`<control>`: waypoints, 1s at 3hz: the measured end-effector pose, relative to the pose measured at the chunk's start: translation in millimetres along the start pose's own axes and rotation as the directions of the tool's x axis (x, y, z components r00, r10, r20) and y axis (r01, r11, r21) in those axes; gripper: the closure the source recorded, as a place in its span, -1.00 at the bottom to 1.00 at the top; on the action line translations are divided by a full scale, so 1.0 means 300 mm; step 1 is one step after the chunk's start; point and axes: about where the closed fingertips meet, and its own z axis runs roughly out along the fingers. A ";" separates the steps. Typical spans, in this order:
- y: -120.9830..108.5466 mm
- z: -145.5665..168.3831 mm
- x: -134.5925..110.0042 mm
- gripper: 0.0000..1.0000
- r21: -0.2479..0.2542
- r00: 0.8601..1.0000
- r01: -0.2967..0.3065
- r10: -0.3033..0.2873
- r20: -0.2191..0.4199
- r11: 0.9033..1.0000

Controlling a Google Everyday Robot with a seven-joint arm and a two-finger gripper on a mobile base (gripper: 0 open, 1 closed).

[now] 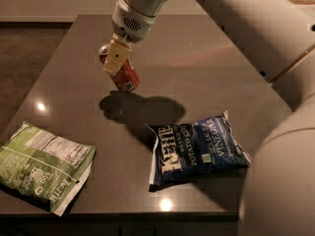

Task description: Knock coke can over

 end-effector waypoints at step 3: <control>-0.038 0.012 0.053 1.00 0.070 0.929 0.168 -0.134 -0.344 0.983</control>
Offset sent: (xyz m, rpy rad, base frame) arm 0.0111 -0.0326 -0.0064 -0.4275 -0.1288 0.0648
